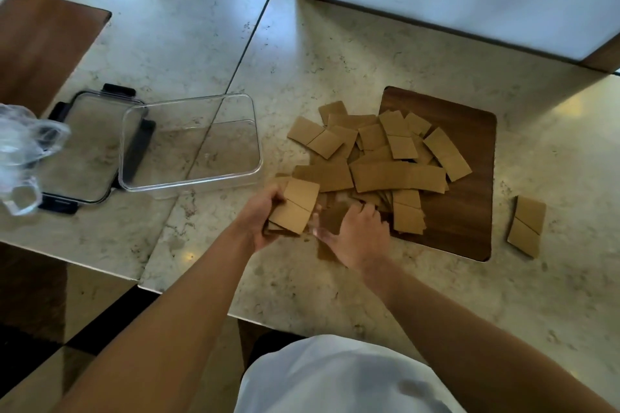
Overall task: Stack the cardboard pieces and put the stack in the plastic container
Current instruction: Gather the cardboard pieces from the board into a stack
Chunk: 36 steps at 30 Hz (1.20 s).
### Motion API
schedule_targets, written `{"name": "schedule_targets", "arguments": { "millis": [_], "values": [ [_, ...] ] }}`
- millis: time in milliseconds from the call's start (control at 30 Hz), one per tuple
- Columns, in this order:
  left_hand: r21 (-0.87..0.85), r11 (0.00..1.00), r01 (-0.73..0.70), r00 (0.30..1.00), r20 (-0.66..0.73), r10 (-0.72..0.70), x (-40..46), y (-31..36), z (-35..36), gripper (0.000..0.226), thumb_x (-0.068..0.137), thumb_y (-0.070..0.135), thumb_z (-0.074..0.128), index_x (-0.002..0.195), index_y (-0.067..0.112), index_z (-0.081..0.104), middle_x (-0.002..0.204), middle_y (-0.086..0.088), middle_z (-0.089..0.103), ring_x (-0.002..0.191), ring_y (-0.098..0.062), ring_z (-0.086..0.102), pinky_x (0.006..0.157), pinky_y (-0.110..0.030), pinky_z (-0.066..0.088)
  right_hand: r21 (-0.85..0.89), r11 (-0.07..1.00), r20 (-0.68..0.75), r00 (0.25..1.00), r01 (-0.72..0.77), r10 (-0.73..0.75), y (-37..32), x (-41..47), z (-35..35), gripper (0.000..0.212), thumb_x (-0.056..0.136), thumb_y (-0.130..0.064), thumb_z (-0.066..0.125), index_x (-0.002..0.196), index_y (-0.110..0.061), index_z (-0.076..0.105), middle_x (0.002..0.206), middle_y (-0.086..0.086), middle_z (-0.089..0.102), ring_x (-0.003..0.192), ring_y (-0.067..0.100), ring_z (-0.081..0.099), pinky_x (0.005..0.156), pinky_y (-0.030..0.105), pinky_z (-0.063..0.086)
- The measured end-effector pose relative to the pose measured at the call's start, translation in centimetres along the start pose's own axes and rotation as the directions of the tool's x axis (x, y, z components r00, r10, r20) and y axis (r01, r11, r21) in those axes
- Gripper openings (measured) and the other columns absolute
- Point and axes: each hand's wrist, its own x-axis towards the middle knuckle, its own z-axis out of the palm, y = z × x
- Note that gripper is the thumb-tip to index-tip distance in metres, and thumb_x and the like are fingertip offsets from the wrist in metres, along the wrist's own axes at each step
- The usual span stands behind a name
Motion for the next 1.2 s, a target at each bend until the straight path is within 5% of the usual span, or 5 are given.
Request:
{"name": "schedule_targets", "arguments": {
  "millis": [367,533,833,1000,1200],
  "values": [
    [-0.057,0.996,-0.062,0.998,-0.018,0.061,0.2,-0.5,-1.1,0.047,0.084,0.002,0.035,0.127,-0.008,0.053,0.095,-0.022,0.059,0.074,-0.028,0.058,0.058,-0.039,0.058,0.436,0.888,0.063,0.989,-0.148,0.134,0.9,0.2,0.5,0.076,0.082,-0.037,0.081,0.142,-0.008,0.045,0.135,0.017,0.048,0.117,0.031,0.055,0.097,0.037,0.046],
    [-0.001,0.974,-0.225,0.974,0.019,0.225,1.1,-0.7,-0.8,0.065,0.097,-0.003,0.059,0.139,0.046,0.053,0.097,-0.02,0.057,0.075,-0.033,0.064,0.07,-0.052,0.059,0.577,0.806,0.075,0.991,-0.135,0.112,3.0,1.0,-0.3,0.032,0.096,-0.034,0.066,0.116,-0.009,0.066,0.109,0.005,0.064,0.097,0.02,0.059,0.081,0.03,0.045],
    [0.186,0.959,-0.213,0.976,-0.003,0.217,0.8,-1.2,0.5,0.045,0.09,0.019,0.081,0.127,0.027,0.056,0.096,-0.018,0.064,0.071,-0.03,0.067,0.066,-0.049,0.062,0.721,0.673,0.108,0.986,-0.166,0.127,0.4,1.2,-1.2,0.021,0.096,-0.029,0.066,0.084,-0.013,0.072,0.085,-0.003,0.07,0.084,0.015,0.063,0.078,0.03,0.05],
    [0.168,0.961,-0.221,0.974,-0.019,0.227,1.3,-1.2,0.6,0.056,0.092,0.026,0.079,0.14,0.033,0.051,0.095,-0.021,0.061,0.067,-0.031,0.066,0.063,-0.049,0.061,0.779,0.56,0.059,0.922,-0.281,0.382,0.7,1.4,-1.2,0.024,0.099,-0.026,0.061,0.111,-0.01,0.072,0.096,0.002,0.068,0.078,0.012,0.059,0.067,0.027,0.045],
    [0.337,0.922,-0.192,0.98,0.018,0.198,1.4,-0.5,1.5,0.039,0.095,0.024,0.075,0.129,0.036,0.06,0.119,-0.012,0.071,0.097,-0.03,0.075,0.071,-0.046,0.067,0.899,0.352,0.254,0.965,-0.261,0.069,-2.2,1.3,-2.2,0.017,0.098,-0.02,0.065,0.085,-0.016,0.075,0.089,0.01,0.077,0.081,0.021,0.073,0.078,0.041,0.063]
  ]
}}
